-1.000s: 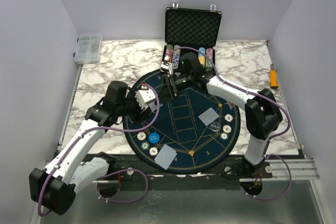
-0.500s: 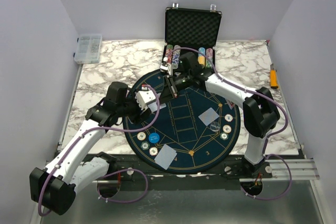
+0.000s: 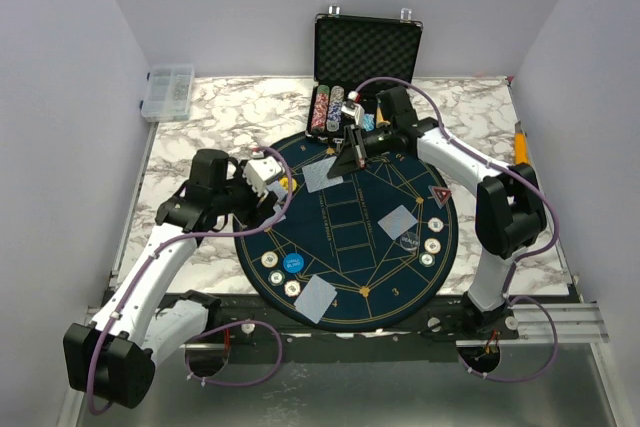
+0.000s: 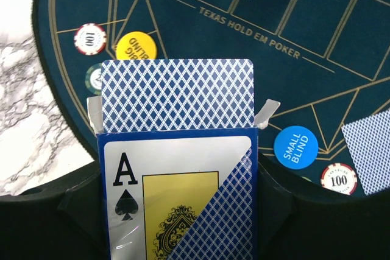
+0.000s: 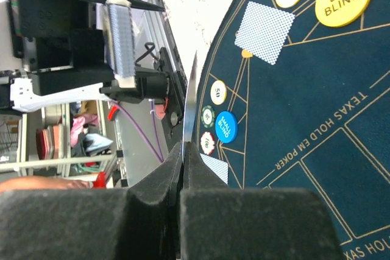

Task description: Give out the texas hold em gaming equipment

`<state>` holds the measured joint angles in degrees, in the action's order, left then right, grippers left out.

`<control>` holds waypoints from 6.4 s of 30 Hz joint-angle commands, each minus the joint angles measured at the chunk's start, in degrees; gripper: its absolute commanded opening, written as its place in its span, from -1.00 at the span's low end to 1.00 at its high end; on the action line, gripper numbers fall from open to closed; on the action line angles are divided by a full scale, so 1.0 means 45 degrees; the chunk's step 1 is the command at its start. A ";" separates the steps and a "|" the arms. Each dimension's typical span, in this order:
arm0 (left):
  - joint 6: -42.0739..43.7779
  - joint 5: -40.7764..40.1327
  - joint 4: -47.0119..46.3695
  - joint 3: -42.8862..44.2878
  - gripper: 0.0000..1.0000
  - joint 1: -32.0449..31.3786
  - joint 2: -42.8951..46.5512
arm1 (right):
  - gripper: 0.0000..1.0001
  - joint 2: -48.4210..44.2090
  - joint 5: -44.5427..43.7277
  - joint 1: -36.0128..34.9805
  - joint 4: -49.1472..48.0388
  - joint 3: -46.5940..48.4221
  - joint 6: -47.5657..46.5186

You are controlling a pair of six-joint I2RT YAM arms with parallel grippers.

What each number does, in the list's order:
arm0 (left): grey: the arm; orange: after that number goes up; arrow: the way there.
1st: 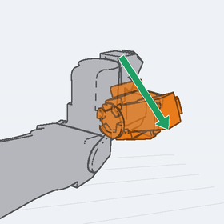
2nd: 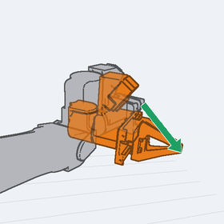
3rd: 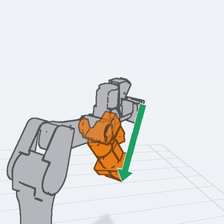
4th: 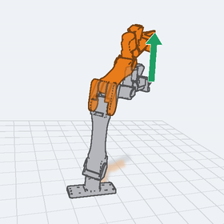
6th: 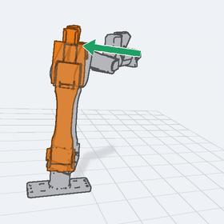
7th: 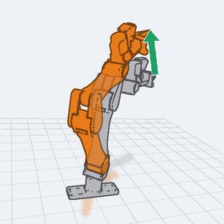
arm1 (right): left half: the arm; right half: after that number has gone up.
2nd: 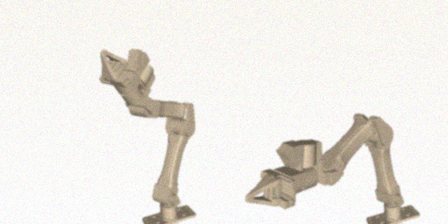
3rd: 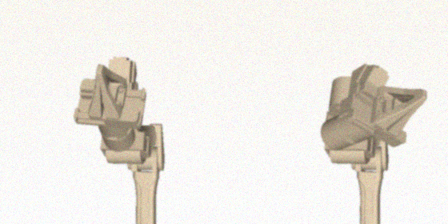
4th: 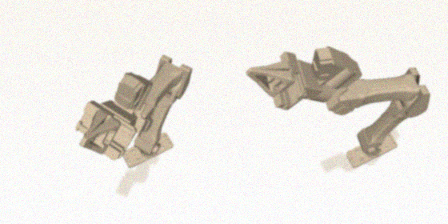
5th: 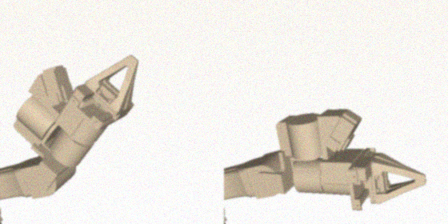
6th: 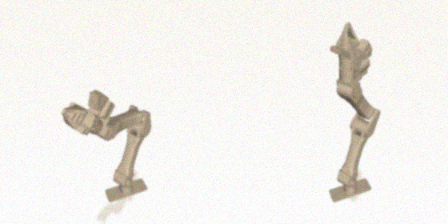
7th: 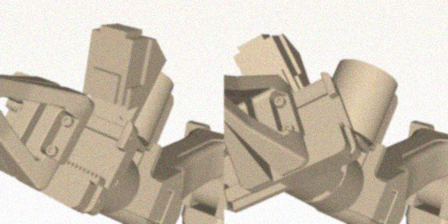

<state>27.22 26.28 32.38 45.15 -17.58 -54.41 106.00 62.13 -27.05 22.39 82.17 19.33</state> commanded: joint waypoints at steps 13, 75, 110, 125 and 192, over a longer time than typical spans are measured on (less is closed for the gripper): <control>-0.2046 0.0312 -0.0751 0.1688 -1.00 0.1569 -0.0215 | -0.99 0.3228 -0.3061 -0.2867 -0.4848 -0.0106 0.3160; 0.1280 0.1270 0.1215 0.1845 -1.00 -0.1859 -0.0978 | 0.73 -0.1075 0.1261 -0.1939 -0.3836 -0.1637 0.3093; 0.0621 0.1034 0.1105 0.2123 -1.00 -0.2518 -0.1154 | 0.26 -0.1002 0.1422 -0.1866 -0.1243 -0.0504 0.0909; 0.0440 0.0603 0.1018 0.1634 -1.00 -0.2401 -0.0781 | -0.91 -0.0931 0.0725 -0.0572 0.3381 0.0328 -0.2500; 0.0825 0.1360 0.0270 0.1508 -1.00 -0.2362 -0.1247 | 0.96 -0.0688 -0.4014 0.3780 0.8187 0.2670 -0.7719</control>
<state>29.23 29.47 36.03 51.33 -28.47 -60.12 107.87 31.42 -8.58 62.04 90.52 -21.39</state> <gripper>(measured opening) 0.666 0.944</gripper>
